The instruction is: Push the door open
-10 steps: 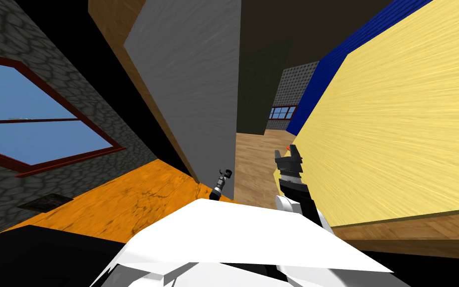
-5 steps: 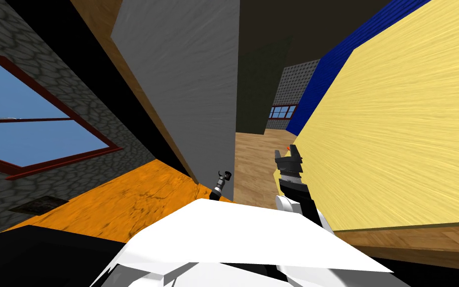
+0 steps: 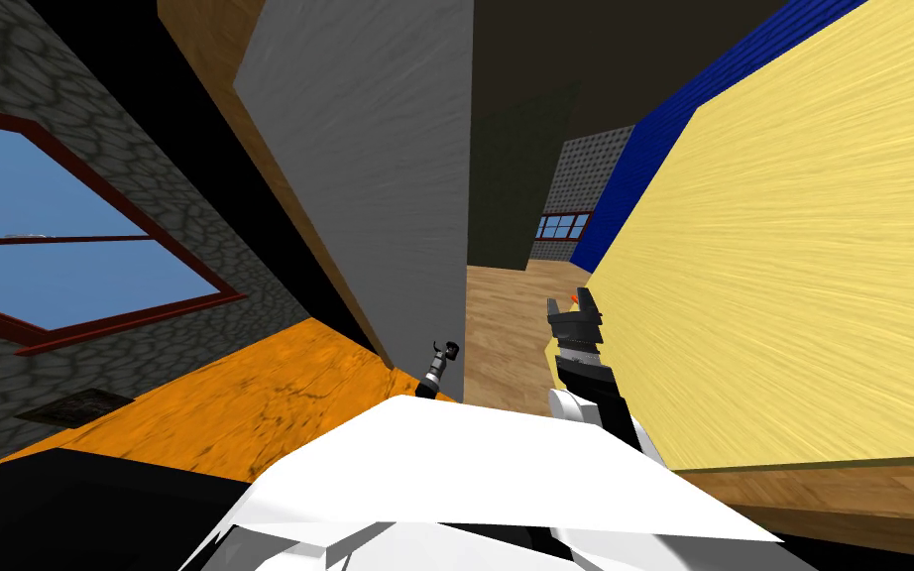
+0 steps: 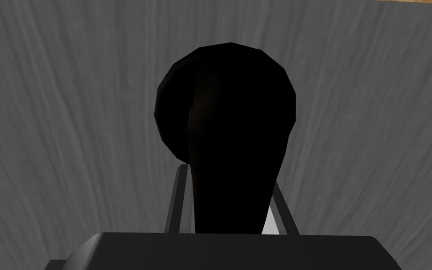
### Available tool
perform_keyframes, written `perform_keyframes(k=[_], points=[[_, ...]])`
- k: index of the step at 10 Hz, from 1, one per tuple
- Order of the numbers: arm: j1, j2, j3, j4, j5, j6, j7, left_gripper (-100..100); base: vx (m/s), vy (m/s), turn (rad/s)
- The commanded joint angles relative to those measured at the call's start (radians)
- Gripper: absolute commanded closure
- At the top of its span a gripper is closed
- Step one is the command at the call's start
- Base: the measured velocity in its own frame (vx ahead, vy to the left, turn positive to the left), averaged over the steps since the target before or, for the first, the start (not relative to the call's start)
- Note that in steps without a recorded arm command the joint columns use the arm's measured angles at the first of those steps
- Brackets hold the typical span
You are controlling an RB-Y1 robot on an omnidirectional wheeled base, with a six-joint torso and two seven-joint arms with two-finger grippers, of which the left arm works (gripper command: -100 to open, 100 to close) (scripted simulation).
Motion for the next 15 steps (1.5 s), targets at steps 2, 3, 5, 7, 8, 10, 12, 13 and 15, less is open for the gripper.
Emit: perform_keyframes(k=[2, 3, 5, 7, 8, 10, 12, 13, 15], points=[[-0.008, 0.012, 0.031, -0.014, 0.012, 0.009, -0.009, 100, 0.143, -0.098, 0.050], [-0.010, 0.013, 0.036, -0.013, 0.014, 0.009, -0.011, 100, 0.164, -0.098, 0.028], [-0.016, 0.018, 0.061, -0.006, 0.023, 0.010, -0.019, 100, 0.188, -0.067, 0.047], [-0.024, 0.020, 0.088, 0.003, 0.034, 0.011, -0.028, 100, 0.184, -0.117, 0.078], [-0.026, 0.020, 0.095, 0.005, 0.037, 0.011, -0.030, 100, 0.144, -0.099, 0.044], [-0.032, 0.020, 0.117, 0.011, 0.045, 0.011, -0.038, 100, 0.137, -0.095, 0.049], [-0.040, 0.018, 0.147, 0.020, 0.057, 0.012, -0.047, 100, 0.154, -0.101, 0.083], [-0.040, 0.018, 0.147, 0.028, 0.057, 0.012, -0.047, 100, 0.117, -0.083, 0.020], [-0.046, 0.014, 0.169, 0.027, 0.065, 0.013, -0.055, 100, 0.075, -0.053, 0.036]])
